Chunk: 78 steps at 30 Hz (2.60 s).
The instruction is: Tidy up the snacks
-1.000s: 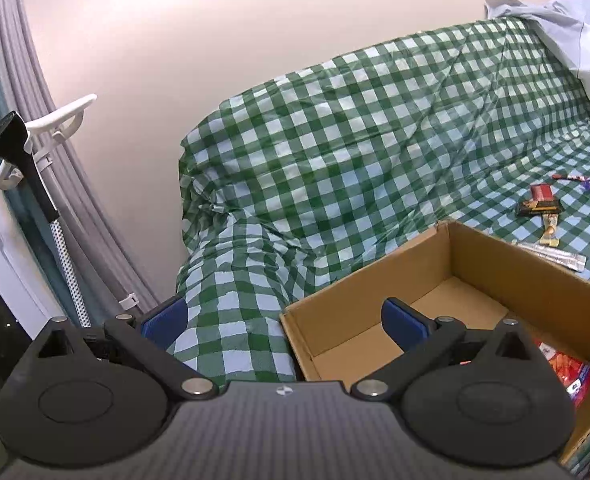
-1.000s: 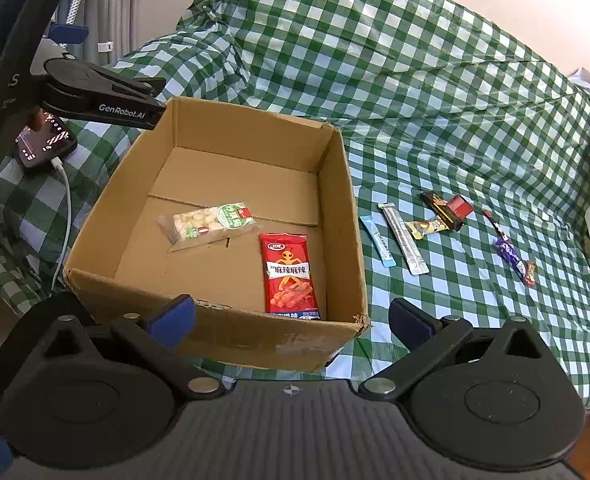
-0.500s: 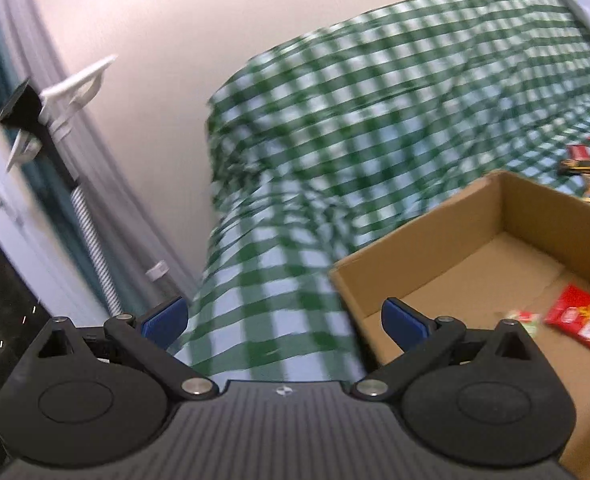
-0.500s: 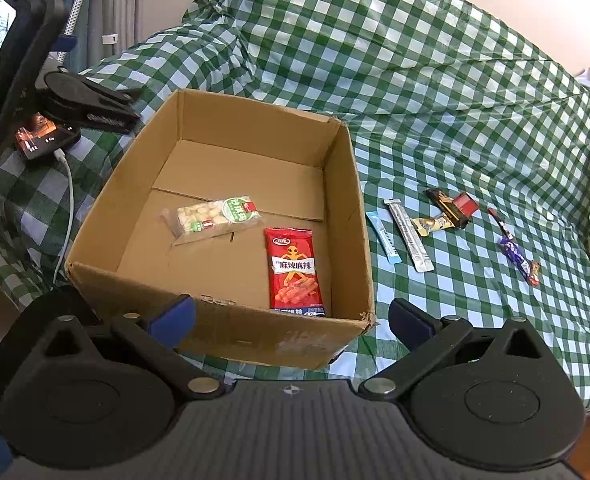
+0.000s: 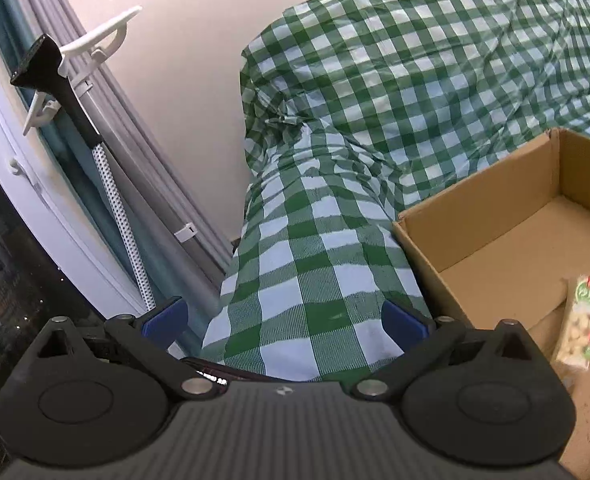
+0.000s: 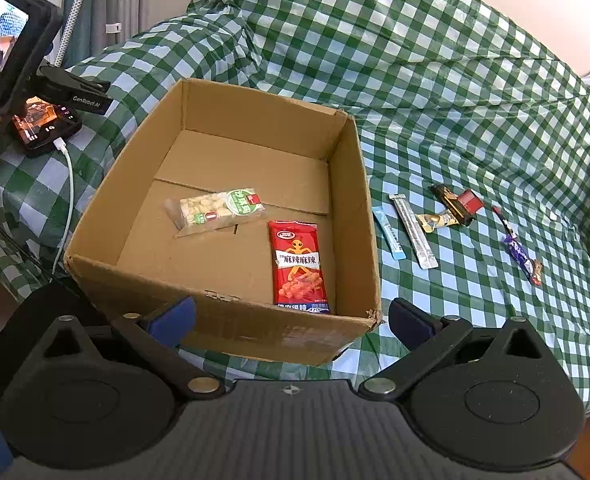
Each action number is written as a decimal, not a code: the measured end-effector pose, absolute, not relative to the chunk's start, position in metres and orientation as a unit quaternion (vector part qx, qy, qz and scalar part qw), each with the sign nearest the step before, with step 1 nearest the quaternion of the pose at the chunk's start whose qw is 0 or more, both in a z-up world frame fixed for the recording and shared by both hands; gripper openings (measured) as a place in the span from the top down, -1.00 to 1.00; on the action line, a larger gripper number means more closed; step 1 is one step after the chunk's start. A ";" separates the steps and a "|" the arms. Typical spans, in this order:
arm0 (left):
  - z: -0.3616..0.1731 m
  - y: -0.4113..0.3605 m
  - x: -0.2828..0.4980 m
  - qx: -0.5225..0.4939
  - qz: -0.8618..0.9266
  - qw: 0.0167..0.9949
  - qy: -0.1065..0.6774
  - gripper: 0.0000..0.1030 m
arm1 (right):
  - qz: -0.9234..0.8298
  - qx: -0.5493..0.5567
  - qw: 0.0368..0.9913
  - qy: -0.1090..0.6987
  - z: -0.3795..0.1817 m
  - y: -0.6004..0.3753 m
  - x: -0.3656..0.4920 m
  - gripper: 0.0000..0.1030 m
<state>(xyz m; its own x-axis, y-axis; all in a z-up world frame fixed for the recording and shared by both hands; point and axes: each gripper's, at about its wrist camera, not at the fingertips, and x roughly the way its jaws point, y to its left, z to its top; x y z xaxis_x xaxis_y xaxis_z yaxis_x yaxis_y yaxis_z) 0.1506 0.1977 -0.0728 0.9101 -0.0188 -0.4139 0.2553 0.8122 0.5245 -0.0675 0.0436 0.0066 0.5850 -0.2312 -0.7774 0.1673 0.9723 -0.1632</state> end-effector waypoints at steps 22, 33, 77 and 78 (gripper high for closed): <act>-0.023 0.125 0.030 0.259 -0.191 0.928 0.187 -1.00 | -0.117 0.005 0.909 0.400 0.020 0.029 -0.092 -0.98; 0.029 0.062 -0.007 0.148 -0.267 0.910 0.280 -1.00 | -0.180 0.079 0.923 0.330 0.034 -0.042 -0.147 -0.99; -0.235 -0.385 0.219 0.255 -0.314 0.751 0.521 -0.20 | -0.241 0.106 0.880 0.396 -0.247 -0.539 0.065 -0.76; -0.227 -0.382 0.217 0.247 -0.313 0.756 0.519 0.29 | -0.240 0.105 0.881 0.394 -0.244 -0.536 0.064 -0.31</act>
<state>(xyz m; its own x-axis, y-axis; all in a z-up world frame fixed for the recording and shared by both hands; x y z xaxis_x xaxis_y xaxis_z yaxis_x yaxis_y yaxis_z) 0.2170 -0.3823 -0.2271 0.2663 -0.2165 -0.9393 0.7291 0.6827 0.0493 0.0638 -0.5358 -0.2435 0.5738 -0.3403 -0.7450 0.5059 0.8626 -0.0043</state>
